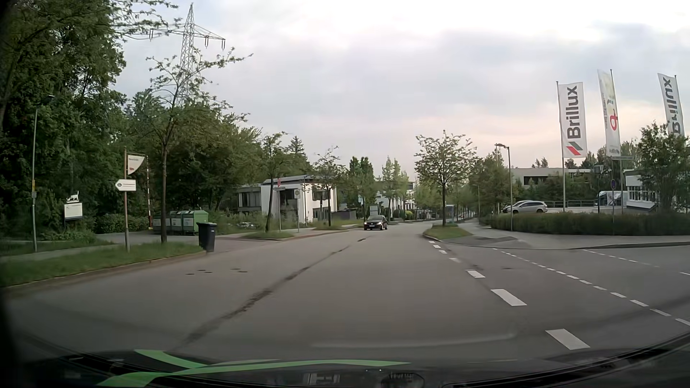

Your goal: Follow the waypoints while adhering to traffic rules and regulations

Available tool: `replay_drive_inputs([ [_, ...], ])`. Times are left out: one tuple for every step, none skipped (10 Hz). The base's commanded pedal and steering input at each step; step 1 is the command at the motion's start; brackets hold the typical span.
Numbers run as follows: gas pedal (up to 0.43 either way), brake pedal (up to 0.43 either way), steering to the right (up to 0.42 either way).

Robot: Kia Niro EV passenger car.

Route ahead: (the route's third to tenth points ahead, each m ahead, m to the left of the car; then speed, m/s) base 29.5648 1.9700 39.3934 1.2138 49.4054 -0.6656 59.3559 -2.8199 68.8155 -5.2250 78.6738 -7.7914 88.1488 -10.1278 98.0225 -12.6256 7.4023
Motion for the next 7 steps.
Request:
replay_drive_inputs([
  [0.000,0.000,0.023],
  [0.028,0.000,0.023],
  [0.028,0.000,0.023],
  [0.028,0.000,0.023],
  [0.028,0.000,0.022],
  [0.028,0.000,0.020],
  [0.028,0.000,0.017],
])
